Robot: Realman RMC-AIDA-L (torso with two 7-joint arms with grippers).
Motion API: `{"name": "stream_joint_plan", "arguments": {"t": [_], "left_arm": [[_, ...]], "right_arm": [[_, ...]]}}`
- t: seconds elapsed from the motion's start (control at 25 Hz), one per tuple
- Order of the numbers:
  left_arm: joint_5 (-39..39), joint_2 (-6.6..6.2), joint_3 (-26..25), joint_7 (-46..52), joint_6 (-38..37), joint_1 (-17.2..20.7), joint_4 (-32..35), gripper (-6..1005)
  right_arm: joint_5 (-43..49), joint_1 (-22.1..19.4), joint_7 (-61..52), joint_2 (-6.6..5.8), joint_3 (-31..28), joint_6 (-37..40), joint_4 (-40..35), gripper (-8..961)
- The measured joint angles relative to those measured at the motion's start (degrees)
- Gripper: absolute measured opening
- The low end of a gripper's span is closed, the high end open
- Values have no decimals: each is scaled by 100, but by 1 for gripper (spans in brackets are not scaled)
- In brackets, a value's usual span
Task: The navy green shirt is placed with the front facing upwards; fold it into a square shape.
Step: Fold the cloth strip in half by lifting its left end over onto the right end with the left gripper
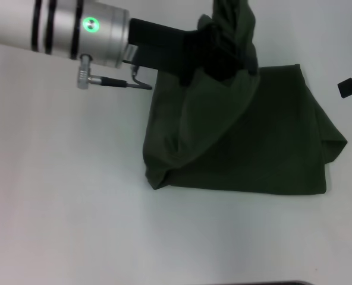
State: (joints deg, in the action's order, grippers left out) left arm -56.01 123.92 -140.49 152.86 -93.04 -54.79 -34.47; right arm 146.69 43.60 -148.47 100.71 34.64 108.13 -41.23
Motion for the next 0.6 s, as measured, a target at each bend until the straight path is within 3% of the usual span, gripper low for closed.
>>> {"name": "stream_joint_plan", "arguments": {"t": [0.16, 0.6], "left_arm": [[-415, 3, 392, -60, 263, -17, 258, 73], [-1246, 46, 878, -291, 784, -86, 790, 74]], "right_arm": [[0, 1, -16, 0, 8, 7, -17, 825], [1, 34, -21, 18, 8, 0, -8, 825]]}}
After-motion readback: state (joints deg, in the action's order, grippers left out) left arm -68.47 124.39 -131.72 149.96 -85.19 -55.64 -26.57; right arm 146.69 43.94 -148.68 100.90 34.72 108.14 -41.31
